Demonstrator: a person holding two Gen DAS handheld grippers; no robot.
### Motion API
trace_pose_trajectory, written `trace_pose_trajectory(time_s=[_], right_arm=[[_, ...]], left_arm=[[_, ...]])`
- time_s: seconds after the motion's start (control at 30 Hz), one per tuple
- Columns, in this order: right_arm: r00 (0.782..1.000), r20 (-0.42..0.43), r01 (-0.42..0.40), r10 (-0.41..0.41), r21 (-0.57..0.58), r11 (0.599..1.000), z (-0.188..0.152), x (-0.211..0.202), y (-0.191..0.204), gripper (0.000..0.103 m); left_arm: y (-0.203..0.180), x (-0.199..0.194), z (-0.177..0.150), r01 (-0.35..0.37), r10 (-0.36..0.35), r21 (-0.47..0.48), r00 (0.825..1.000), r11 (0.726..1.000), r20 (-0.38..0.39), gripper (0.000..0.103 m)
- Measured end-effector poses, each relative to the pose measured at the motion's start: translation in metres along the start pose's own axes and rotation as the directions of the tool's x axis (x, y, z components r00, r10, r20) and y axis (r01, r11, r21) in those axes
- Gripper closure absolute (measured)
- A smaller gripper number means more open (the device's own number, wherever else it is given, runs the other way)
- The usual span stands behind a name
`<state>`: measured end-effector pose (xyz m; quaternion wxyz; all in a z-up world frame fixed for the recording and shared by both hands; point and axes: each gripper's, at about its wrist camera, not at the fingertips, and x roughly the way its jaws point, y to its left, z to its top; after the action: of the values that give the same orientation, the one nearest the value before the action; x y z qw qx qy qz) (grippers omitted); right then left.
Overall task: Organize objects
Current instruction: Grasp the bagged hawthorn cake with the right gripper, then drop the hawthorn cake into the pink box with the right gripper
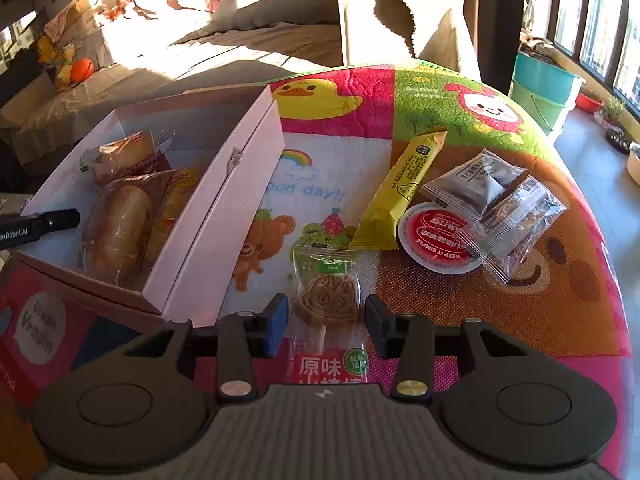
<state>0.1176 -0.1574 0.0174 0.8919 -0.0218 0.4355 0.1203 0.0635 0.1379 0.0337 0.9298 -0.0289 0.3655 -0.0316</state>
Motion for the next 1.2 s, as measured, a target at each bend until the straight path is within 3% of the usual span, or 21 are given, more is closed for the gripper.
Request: trace_pose_trajectory(time_s=[0.1, 0.27, 0.43, 0.63, 0.83, 1.03, 1.2], right_arm=[[1.0, -0.024, -0.022, 0.02, -0.046, 0.999, -0.006, -0.01, 0.008, 0.067], [1.0, -0.009, -0.026, 0.025, -0.053, 0.998, -0.018, -0.049, 0.013, 0.067], [0.992, 0.112, -0.049, 0.053, -0.033, 0.998, 0.0, -0.102, 0.02, 0.067], [0.948, 0.269, -0.149, 0.169, -0.093, 0.984, 0.034, -0.147, 0.051, 0.067], [0.914, 0.353, -0.176, 0.202, -0.106, 0.979, 0.062, -0.132, 0.073, 0.067], [0.931, 0.326, -0.149, 0.165, -0.074, 0.986, 0.075, -0.092, 0.077, 0.061], [0.935, 0.341, -0.092, 0.097, -0.032, 0.995, 0.074, -0.088, 0.056, 0.052]], left_arm=[[0.001, 0.0, 0.001, 0.0, 0.0, -0.002, 1.0, 1.0, 0.001, 0.091], [0.002, 0.0, -0.001, 0.006, -0.006, -0.007, 1.0, 1.0, 0.006, 0.09], [0.003, -0.001, -0.002, 0.01, -0.01, -0.013, 1.0, 1.0, 0.011, 0.09], [0.003, -0.001, -0.003, 0.011, -0.01, -0.014, 1.0, 1.0, 0.01, 0.09], [0.003, -0.001, -0.002, 0.012, -0.012, -0.019, 1.0, 1.0, 0.011, 0.09], [0.002, -0.002, -0.003, 0.013, -0.013, -0.018, 1.0, 1.0, 0.011, 0.09], [0.001, -0.001, -0.002, 0.011, -0.011, -0.02, 1.0, 1.0, 0.012, 0.09]])
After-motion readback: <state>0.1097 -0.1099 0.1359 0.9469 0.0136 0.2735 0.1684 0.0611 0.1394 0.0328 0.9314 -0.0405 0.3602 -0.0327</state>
